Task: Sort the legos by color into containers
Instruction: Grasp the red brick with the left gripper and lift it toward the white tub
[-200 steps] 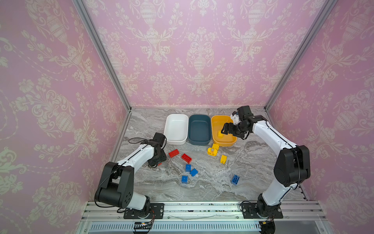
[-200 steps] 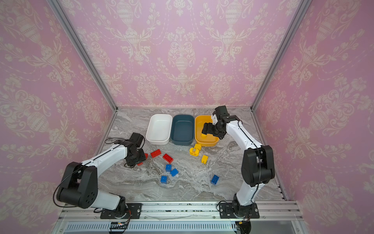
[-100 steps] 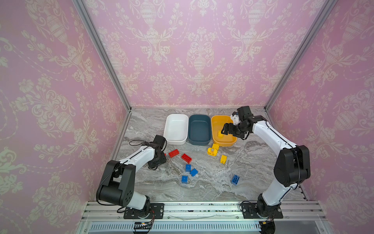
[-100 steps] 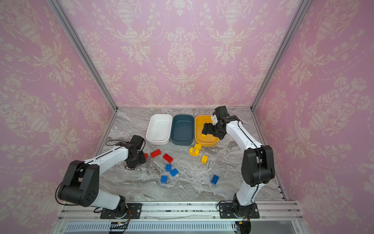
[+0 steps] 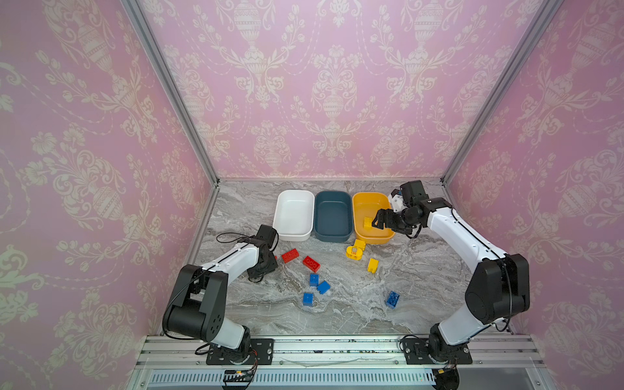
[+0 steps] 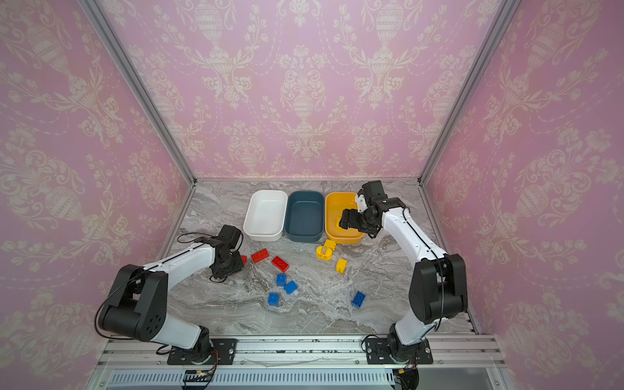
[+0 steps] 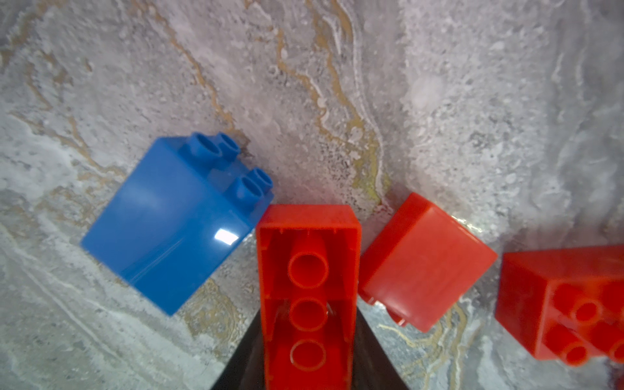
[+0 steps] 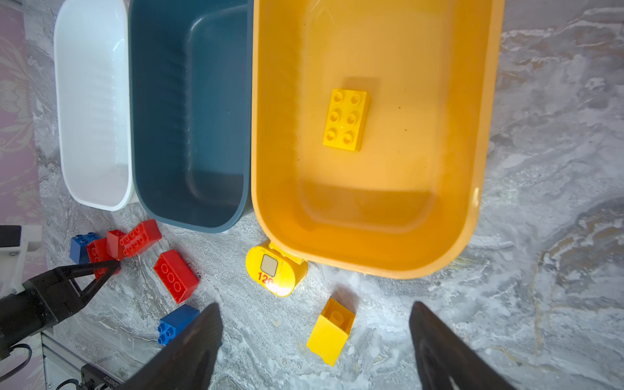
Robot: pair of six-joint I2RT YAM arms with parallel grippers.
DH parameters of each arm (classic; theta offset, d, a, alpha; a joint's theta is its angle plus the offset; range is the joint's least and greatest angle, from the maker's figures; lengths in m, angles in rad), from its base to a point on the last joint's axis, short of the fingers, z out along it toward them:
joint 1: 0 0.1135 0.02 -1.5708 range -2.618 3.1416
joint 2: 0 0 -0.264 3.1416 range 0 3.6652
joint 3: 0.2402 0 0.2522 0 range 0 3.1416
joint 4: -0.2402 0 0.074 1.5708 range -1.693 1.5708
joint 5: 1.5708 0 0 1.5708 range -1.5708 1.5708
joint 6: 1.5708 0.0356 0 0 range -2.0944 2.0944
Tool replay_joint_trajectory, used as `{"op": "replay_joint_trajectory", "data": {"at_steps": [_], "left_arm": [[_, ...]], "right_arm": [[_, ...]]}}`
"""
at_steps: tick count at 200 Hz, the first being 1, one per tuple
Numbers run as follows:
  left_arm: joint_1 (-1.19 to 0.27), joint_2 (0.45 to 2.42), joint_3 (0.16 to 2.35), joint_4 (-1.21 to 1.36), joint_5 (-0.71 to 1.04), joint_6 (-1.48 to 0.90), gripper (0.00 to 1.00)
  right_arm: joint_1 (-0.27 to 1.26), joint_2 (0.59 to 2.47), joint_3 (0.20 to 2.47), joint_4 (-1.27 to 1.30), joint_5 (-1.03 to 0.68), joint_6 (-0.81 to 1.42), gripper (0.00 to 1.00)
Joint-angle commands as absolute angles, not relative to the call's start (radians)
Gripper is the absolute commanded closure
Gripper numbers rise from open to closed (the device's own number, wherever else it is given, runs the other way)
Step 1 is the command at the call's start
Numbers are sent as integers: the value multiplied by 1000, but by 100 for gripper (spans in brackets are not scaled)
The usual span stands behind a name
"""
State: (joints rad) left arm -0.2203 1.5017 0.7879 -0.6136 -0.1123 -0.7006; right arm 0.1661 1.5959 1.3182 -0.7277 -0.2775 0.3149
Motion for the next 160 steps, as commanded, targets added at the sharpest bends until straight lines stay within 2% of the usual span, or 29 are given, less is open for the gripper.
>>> {"op": "replay_joint_trajectory", "data": {"at_steps": [1, 48, 90, 160], "left_arm": [[-226, 1476, 776, -624, -148, -687, 70], [-247, 1365, 802, -634, -162, -681, 73], [-317, 1300, 869, -625, -221, -653, 76], [-405, 1411, 1077, -586, -227, -508, 76]], "right_arm": [[139, 1552, 1266, -738, -314, 330, 12], [83, 1494, 1131, -685, -392, 356, 11], [77, 1477, 1084, -665, -404, 362, 7], [77, 1443, 1071, -659, -418, 370, 7]]}}
